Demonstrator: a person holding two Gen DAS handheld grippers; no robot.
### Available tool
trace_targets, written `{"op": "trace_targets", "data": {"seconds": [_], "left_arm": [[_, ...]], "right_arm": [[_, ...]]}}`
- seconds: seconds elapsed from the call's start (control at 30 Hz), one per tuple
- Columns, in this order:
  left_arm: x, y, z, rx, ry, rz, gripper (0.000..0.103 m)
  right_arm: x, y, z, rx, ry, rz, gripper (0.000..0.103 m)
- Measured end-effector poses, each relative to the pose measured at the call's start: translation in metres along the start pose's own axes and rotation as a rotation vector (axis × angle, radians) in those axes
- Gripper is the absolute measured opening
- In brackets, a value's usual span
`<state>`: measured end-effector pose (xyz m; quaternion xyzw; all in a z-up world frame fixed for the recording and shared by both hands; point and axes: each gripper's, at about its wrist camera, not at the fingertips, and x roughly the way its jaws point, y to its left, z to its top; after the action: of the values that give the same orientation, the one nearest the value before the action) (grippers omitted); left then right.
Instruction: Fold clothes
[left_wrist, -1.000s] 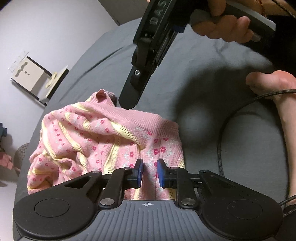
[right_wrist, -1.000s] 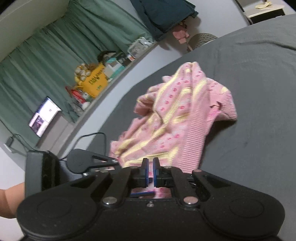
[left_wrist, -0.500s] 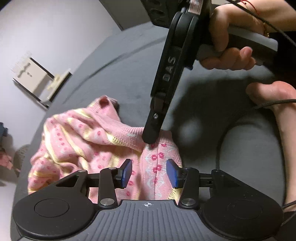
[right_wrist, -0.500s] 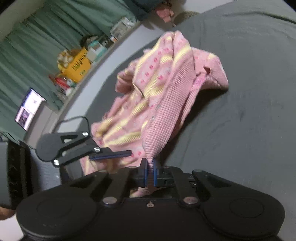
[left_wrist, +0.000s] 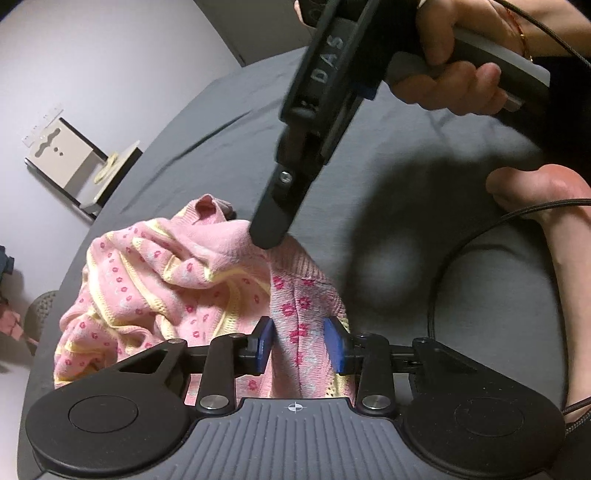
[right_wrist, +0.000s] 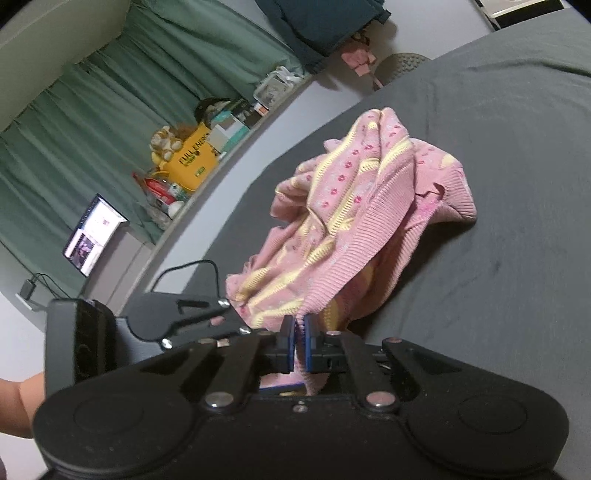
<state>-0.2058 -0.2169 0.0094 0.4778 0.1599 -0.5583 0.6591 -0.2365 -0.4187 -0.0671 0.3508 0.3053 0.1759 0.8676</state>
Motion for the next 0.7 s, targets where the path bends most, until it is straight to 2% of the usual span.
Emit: {"op": "trace_targets", "data": {"seconds": [0.1,0.13,0.3,0.37,0.4,0.47,0.5,0.57,0.7], "left_arm": [[0.002,-0.002,0.001,-0.010,0.004,0.003,0.024],[0.003,-0.001,0.001,-0.008,0.006,0.008,0.014],[-0.002,0.001,0.000,-0.027,0.001,0.027,0.010],[-0.007,0.002,0.000,-0.045,-0.007,0.085,0.010],[-0.010,0.002,-0.001,-0.054,-0.009,0.118,0.010],[-0.017,0.008,-0.006,-0.088,0.005,0.230,0.010],[-0.021,0.013,-0.009,-0.108,0.014,0.287,0.010],[-0.026,0.028,-0.019,-0.160,0.045,0.418,0.010],[-0.035,0.070,-0.047,-0.299,0.110,0.670,0.010]], "right_arm": [[0.000,0.002,0.000,-0.007,-0.001,0.006,0.006],[0.001,0.002,0.000,-0.009,-0.001,0.006,0.006],[-0.003,0.002,0.000,-0.006,-0.027,0.001,0.006],[-0.005,0.002,0.000,-0.003,-0.041,-0.003,0.007],[-0.006,0.002,0.000,-0.002,-0.048,-0.005,0.010],[-0.008,0.004,0.000,-0.017,-0.066,-0.031,0.011],[-0.009,0.006,0.000,-0.033,-0.079,-0.057,0.017],[-0.008,0.012,-0.002,-0.098,-0.108,-0.153,0.029],[0.004,0.032,-0.008,-0.313,-0.126,-0.356,0.031]]}}
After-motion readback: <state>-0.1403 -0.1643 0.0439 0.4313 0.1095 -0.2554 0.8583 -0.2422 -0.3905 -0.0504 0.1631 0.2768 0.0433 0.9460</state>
